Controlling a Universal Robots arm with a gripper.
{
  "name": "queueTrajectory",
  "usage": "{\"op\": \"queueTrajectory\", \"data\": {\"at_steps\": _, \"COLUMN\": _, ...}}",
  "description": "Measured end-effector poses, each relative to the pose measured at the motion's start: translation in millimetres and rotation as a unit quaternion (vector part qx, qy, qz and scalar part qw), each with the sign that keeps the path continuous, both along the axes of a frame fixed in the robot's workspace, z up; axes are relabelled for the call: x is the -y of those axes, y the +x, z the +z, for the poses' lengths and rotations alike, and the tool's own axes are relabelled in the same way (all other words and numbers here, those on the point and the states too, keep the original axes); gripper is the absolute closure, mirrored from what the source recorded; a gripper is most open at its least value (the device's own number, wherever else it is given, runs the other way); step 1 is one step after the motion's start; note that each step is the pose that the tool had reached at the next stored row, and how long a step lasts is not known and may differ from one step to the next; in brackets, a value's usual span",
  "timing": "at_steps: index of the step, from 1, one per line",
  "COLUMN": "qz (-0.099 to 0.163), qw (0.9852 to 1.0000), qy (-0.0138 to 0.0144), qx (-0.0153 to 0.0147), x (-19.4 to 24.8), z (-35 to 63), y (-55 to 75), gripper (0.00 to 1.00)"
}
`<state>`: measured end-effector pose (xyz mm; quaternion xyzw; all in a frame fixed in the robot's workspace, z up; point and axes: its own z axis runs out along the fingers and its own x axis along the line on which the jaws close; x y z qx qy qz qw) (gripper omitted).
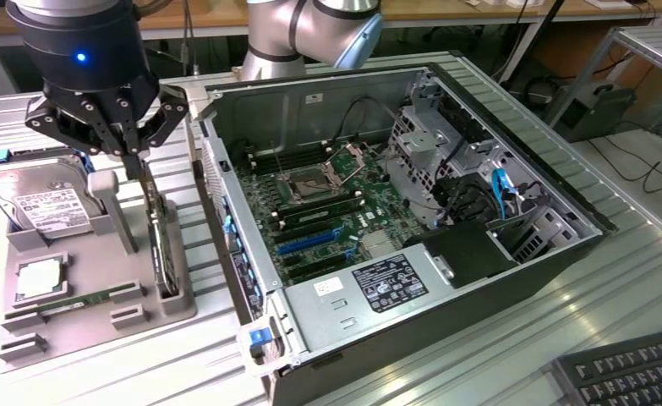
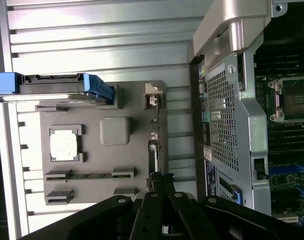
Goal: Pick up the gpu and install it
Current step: 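Reach for the gpu, then pick up the gpu and move the gpu toward the slot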
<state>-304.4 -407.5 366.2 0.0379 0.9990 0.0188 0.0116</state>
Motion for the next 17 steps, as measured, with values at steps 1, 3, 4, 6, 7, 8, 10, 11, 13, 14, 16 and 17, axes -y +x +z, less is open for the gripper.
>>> {"op": "queueTrajectory", "data": {"at_steps": 1, "qz": 0.0, "qw": 1.0, "qy": 0.0, "qx": 0.0, "x": 0.0, "z": 0.0, "y": 0.0, "gripper": 0.89}}
{"op": "queueTrajectory", "data": {"at_steps": 3, "qz": 0.0, "qw": 1.0, "qy": 0.0, "qx": 0.0, "x": 0.0, "z": 0.0, "y": 0.0, "gripper": 0.89}}
{"op": "queueTrajectory", "data": {"at_steps": 4, "qz": 0.0, "qw": 1.0, "qy": 0.0, "qx": 0.0, "x": 0.0, "z": 0.0, "y": 0.0, "gripper": 0.89}}
{"op": "queueTrajectory", "data": {"at_steps": 6, "qz": 0.0, "qw": 1.0, "qy": 0.0, "qx": 0.0, "x": 0.0, "z": 0.0, "y": 0.0, "gripper": 0.89}}
{"op": "queueTrajectory", "data": {"at_steps": 7, "qz": 0.0, "qw": 1.0, "qy": 0.0, "qx": 0.0, "x": 0.0, "z": 0.0, "y": 0.0, "gripper": 0.89}}
{"op": "queueTrajectory", "data": {"at_steps": 8, "qz": 0.0, "qw": 1.0, "qy": 0.0, "qx": 0.0, "x": 0.0, "z": 0.0, "y": 0.0, "gripper": 0.89}}
{"op": "queueTrajectory", "data": {"at_steps": 10, "qz": 0.0, "qw": 1.0, "qy": 0.0, "qx": 0.0, "x": 0.0, "z": 0.0, "y": 0.0, "gripper": 0.89}}
{"op": "queueTrajectory", "data": {"at_steps": 11, "qz": 0.0, "qw": 1.0, "qy": 0.0, "qx": 0.0, "x": 0.0, "z": 0.0, "y": 0.0, "gripper": 0.89}}
{"op": "queueTrajectory", "data": {"at_steps": 13, "qz": 0.0, "qw": 1.0, "qy": 0.0, "qx": 0.0, "x": 0.0, "z": 0.0, "y": 0.0, "gripper": 0.89}}
{"op": "queueTrajectory", "data": {"at_steps": 14, "qz": 0.0, "qw": 1.0, "qy": 0.0, "qx": 0.0, "x": 0.0, "z": 0.0, "y": 0.0, "gripper": 0.89}}
{"op": "queueTrajectory", "data": {"at_steps": 16, "qz": 0.0, "qw": 1.0, "qy": 0.0, "qx": 0.0, "x": 0.0, "z": 0.0, "y": 0.0, "gripper": 0.76}}
{"op": "queueTrajectory", "data": {"at_steps": 17, "qz": 0.0, "qw": 1.0, "qy": 0.0, "qx": 0.0, "x": 0.0, "z": 0.0, "y": 0.0, "gripper": 0.76}}
